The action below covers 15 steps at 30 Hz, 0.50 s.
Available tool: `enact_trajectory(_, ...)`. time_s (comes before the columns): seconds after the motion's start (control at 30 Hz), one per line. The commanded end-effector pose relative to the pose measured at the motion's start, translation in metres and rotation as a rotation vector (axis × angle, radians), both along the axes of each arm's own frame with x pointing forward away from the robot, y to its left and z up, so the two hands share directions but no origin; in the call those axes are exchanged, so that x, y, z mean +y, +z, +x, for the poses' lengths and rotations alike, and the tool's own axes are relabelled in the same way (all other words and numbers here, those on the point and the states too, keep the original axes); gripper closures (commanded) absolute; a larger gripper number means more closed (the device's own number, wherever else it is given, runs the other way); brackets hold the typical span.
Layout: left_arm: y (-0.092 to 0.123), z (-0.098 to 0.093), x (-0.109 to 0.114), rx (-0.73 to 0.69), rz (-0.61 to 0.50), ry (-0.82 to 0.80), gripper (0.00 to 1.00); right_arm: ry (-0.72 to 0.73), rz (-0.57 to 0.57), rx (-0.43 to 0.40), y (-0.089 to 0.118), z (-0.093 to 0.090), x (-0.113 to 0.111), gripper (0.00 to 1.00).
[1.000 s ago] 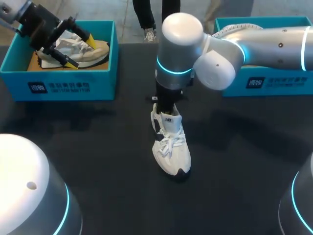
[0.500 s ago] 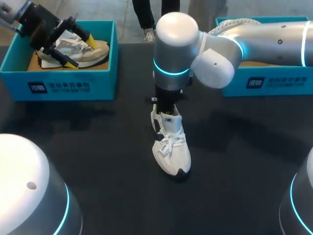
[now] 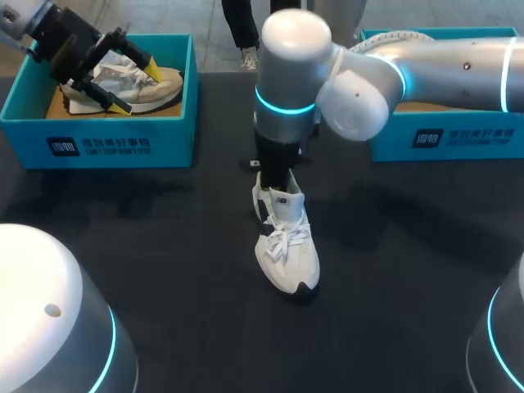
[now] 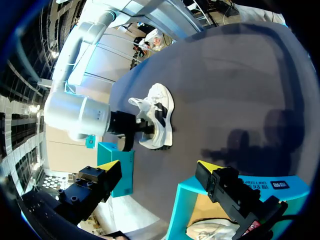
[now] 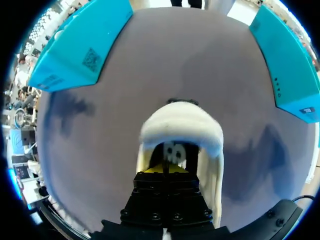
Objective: Take the shoe out of the shoebox, open the shoe tongue, remove and reinsert the insole, then place the shoe into the shoebox
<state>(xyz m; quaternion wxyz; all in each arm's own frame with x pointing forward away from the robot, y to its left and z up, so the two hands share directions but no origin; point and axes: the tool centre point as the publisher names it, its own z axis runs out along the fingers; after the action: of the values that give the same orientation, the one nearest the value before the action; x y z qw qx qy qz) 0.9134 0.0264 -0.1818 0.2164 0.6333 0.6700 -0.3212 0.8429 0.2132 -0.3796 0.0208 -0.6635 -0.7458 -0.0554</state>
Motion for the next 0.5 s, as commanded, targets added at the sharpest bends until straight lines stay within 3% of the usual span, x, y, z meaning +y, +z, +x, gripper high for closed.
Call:
enact_trajectory(0.03, 0.0, 0.0, 0.0, -0.001, 0.003, 0.0, 0.0, 0.018, 0.014, 0.06, 0.016, 0.0, -0.005, 1.0)
enact_trajectory(0.37, 0.0, 0.0, 0.0, -0.001, 0.003, 0.0, 0.0, 0.015, -0.064, 0.14, 0.041, -0.01, -0.008, 1.0)
enact_trajectory(0.5, 0.0, 0.0, 0.0, -0.001, 0.003, 0.0, 0.0, 0.015, -0.064, 0.14, 0.041, -0.01, -0.008, 1.0)
